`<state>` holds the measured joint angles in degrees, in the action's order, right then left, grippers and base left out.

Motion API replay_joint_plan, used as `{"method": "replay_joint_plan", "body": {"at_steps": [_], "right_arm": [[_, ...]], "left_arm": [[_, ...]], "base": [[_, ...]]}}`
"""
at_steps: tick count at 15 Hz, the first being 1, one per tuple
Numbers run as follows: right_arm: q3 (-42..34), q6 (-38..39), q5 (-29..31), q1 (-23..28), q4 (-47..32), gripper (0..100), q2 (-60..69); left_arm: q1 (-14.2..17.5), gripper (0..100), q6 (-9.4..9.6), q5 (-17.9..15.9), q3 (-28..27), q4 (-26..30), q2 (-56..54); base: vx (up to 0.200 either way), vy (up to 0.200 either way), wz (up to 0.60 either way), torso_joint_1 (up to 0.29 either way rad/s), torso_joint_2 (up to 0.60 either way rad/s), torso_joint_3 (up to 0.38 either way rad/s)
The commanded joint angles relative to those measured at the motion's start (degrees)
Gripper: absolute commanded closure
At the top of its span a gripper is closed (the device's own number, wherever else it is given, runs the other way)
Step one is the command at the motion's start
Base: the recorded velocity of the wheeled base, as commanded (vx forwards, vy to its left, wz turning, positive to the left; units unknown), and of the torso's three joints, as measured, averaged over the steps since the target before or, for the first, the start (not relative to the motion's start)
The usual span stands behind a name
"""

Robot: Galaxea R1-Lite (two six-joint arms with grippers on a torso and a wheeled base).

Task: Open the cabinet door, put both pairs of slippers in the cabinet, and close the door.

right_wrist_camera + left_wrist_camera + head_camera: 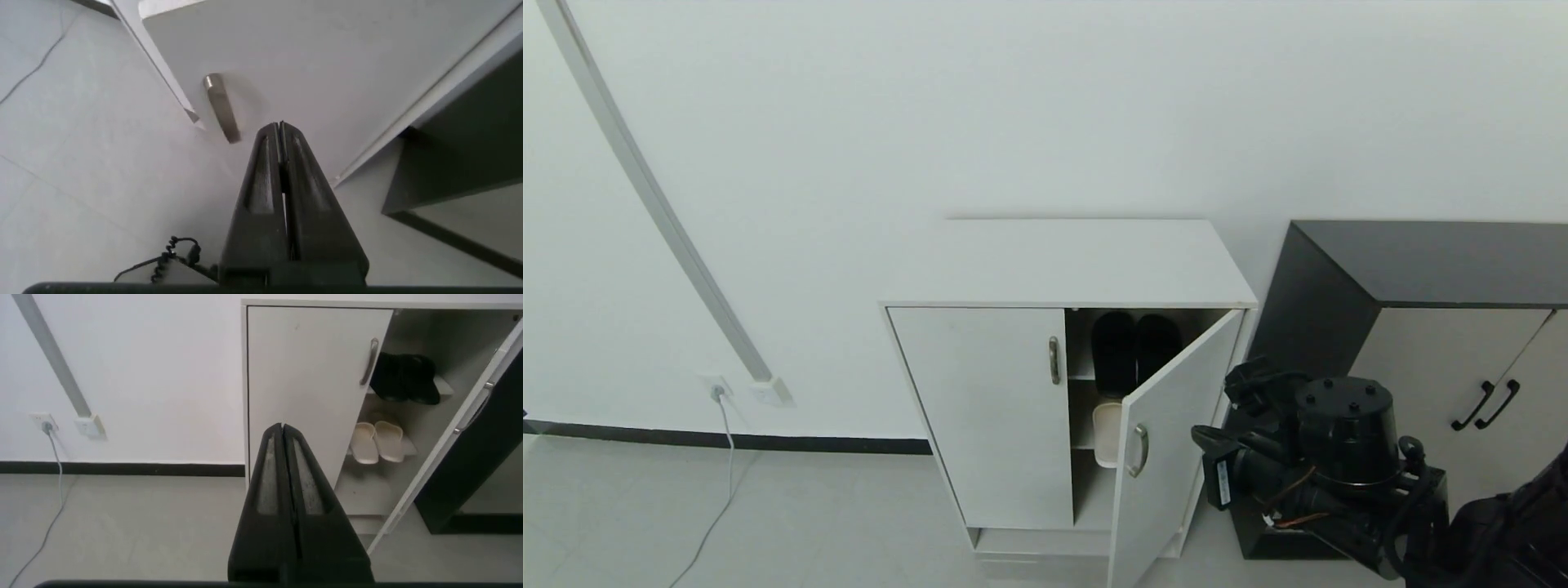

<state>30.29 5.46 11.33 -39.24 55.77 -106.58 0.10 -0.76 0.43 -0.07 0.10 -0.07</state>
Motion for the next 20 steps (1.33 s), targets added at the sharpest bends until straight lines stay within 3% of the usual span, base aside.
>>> {"method": "replay_joint_plan", "body": {"at_steps": [1,7,20], "right_arm": [[1.3,0.0,-0.2,0.5,0.0,100,-1.9],[5.4,-0.2,-3.5,1.9,6.5,100,-9.8],[24.5,-0.6,-3.9,6.3,6.4,100,-24.2]], "left_arm": [[0.0,100,-0.04,0.1,0.0,0.0,0.1],[0.0,100,-0.04,0.1,0.0,0.0,0.1],[0.0,100,-0.04,0.1,0.0,0.0,0.1]], "base": [[0.0,0.0,0.0,0.0,0.0,0.0],[0.0,0.0,0.0,0.0,0.0,0.0],[0.0,0.0,0.0,0.0,0.0,0.0]]}}
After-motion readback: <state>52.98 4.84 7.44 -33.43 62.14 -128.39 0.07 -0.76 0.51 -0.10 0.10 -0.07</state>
